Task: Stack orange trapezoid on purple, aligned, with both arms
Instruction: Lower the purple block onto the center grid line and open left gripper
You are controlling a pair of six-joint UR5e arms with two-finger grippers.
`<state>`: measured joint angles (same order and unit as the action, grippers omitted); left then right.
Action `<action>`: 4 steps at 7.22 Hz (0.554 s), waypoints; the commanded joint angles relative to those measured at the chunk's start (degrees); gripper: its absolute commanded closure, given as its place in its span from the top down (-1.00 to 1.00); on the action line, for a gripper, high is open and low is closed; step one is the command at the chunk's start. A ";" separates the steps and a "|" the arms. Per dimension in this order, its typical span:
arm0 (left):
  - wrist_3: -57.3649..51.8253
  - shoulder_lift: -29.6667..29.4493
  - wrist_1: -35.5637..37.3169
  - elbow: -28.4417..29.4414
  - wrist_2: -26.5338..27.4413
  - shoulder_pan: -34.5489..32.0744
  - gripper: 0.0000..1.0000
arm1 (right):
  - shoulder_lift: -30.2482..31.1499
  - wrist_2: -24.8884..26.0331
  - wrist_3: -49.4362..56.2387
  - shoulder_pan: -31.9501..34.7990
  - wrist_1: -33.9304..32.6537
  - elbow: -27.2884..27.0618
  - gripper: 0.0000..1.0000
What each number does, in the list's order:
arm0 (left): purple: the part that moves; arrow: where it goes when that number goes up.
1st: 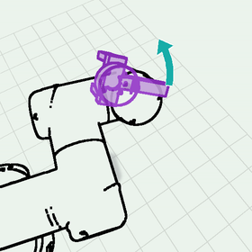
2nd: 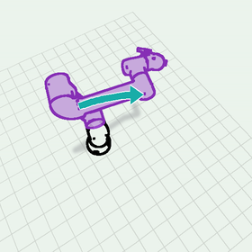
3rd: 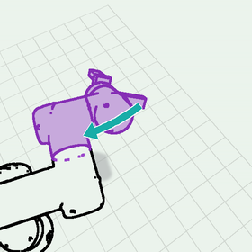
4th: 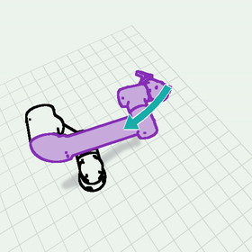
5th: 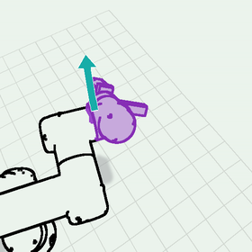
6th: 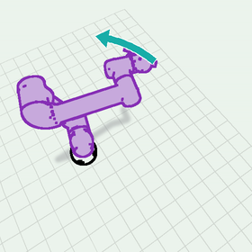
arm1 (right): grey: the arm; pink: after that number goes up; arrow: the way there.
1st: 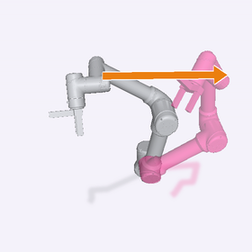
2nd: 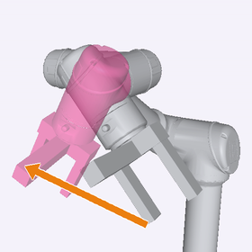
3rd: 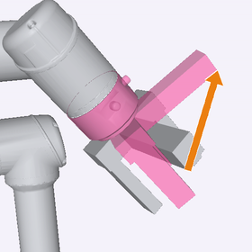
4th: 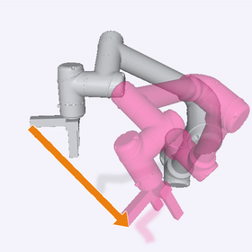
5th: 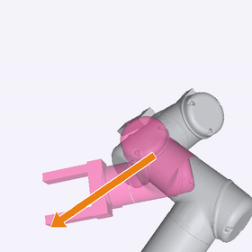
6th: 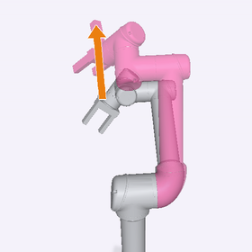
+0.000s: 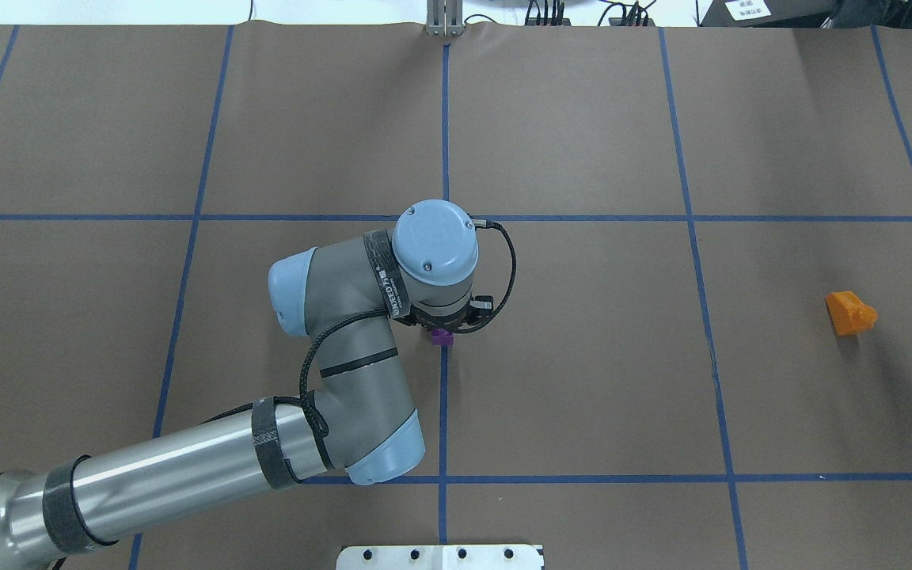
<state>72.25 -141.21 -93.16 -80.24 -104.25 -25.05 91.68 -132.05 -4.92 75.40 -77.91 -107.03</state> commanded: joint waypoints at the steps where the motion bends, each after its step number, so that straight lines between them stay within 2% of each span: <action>1: 0.00 -0.03 -0.01 0.09 0.01 0.09 -0.54 | 0.07 0.04 0.00 0.01 -0.05 -0.02 1.00; 3: -0.09 -0.12 -0.10 0.09 -0.08 0.35 -0.41 | 0.07 0.04 0.00 0.01 -0.05 -0.02 1.00; 4: -0.09 -0.12 -0.10 0.09 0.01 0.36 -0.41 | 0.07 -0.05 -0.09 0.01 -0.05 -0.02 1.00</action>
<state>72.19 -141.31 -93.24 -80.16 -104.30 -24.76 91.75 -132.03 -4.94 75.41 -77.96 -107.04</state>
